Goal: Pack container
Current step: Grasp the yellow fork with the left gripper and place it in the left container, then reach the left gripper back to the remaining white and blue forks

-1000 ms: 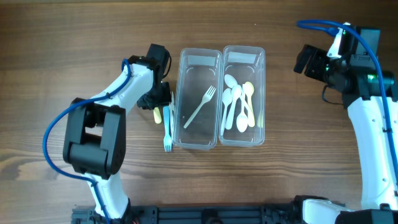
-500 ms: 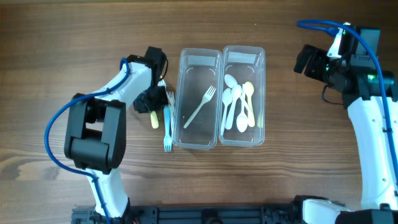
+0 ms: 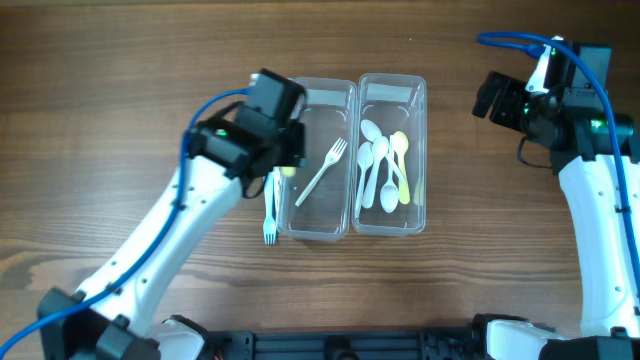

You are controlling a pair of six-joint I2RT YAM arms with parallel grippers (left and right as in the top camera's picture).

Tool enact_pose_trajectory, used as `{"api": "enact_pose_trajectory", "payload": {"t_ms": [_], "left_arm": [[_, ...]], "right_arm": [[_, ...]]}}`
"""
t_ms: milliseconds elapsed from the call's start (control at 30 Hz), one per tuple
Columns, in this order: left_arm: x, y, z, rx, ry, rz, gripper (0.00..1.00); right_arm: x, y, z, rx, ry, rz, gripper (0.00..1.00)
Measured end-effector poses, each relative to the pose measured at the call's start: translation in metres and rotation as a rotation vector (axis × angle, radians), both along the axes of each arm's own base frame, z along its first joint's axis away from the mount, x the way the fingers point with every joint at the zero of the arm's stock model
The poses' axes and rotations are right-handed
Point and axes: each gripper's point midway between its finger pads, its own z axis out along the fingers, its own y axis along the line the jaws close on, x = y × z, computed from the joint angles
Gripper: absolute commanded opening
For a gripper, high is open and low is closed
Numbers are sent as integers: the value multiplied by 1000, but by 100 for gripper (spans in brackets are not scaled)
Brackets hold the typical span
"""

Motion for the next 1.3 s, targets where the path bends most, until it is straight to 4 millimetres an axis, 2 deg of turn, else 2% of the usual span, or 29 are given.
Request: {"api": "enact_pose_trajectory", "payload": {"t_ms": [33,67,133,167,200,233,300,367,400,433,467,500,600,667,733,767,867,1100,1133,1167,1200,1233,1267,1300], "left_arm": [[2,-14,-9,3,5,-30,10],[4,-19,-18,11,17,-39,13],[10,-25,-48,41,69,-46,25],[11,-27,-60,53,93,-50,44],[11,-28,-74,66,128,-54,95],[10,-28,-78,69,140,-59,96],[8,-28,-72,63,132,-61,91],[1,-19,-59,80,125,-52,78],[-1,-13,-51,90,108,-42,43],[-3,-5,-44,104,102,-27,23],[-4,6,-43,128,110,-4,10],[-3,23,-46,146,137,36,4],[7,57,-54,154,153,128,4],[12,75,-72,136,159,180,4],[8,74,-86,116,176,177,4],[4,68,-95,90,192,161,4],[1,45,-104,36,204,102,4],[-18,-15,-102,1,182,-67,4],[-20,-16,-102,6,183,-65,6],[-20,-13,-103,21,184,-49,13],[-19,-7,-103,34,186,-28,22],[-17,3,-104,46,193,9,45],[-15,10,-105,47,197,39,53],[-12,17,-105,50,202,58,55]], "right_arm": [[0,0,0,0,0,0,100],[0,0,0,0,1,0,100],[0,0,0,0,1,0,100],[0,0,0,0,0,0,100],[0,0,0,0,0,0,100],[0,0,0,0,0,0,100],[0,0,0,0,0,0,100],[0,0,0,0,0,0,100],[0,0,0,0,0,0,100],[0,0,0,0,0,0,100],[0,0,0,0,0,0,100],[0,0,0,0,0,0,100],[0,0,0,0,0,0,100],[0,0,0,0,0,0,100],[0,0,0,0,0,0,100],[0,0,0,0,0,0,100],[0,0,0,0,0,0,100],[0,0,0,0,0,0,100],[0,0,0,0,0,0,100],[0,0,0,0,0,0,100],[0,0,0,0,0,0,100],[0,0,0,0,0,0,100],[0,0,0,0,0,0,100],[0,0,0,0,0,0,100]]}}
